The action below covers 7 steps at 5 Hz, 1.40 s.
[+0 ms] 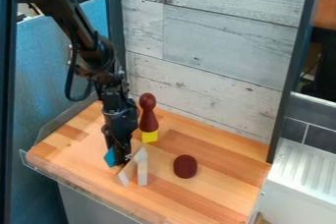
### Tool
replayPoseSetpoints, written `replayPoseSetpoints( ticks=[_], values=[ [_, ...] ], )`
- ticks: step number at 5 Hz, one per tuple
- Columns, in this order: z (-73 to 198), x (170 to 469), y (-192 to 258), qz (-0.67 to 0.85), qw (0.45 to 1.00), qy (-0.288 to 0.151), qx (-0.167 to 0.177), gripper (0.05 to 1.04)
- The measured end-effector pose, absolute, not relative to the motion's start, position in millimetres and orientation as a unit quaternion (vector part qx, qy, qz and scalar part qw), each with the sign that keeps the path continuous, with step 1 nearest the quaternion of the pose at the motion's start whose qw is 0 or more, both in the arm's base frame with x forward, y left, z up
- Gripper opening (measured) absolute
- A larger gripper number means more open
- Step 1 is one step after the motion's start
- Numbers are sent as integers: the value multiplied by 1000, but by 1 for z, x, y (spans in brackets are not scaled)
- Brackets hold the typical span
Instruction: Move the blue triangle on top of the rectangular block
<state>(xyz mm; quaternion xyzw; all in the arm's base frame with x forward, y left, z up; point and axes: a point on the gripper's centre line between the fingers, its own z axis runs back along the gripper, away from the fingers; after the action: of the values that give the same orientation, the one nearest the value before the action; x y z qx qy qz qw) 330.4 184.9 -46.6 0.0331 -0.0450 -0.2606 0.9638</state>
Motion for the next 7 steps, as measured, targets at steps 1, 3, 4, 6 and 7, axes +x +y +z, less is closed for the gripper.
replayPoseSetpoints(
  ticks=[1,3,4,6,7],
  values=[
    [-20,331,178,-256,964,-65,6,562],
    [15,326,152,-236,967,-95,-21,562],
    [8,321,134,-157,983,-86,-35,562],
    [-5,311,121,5,994,-111,6,562],
    [1,310,119,35,991,-125,-1,562]
  ],
)
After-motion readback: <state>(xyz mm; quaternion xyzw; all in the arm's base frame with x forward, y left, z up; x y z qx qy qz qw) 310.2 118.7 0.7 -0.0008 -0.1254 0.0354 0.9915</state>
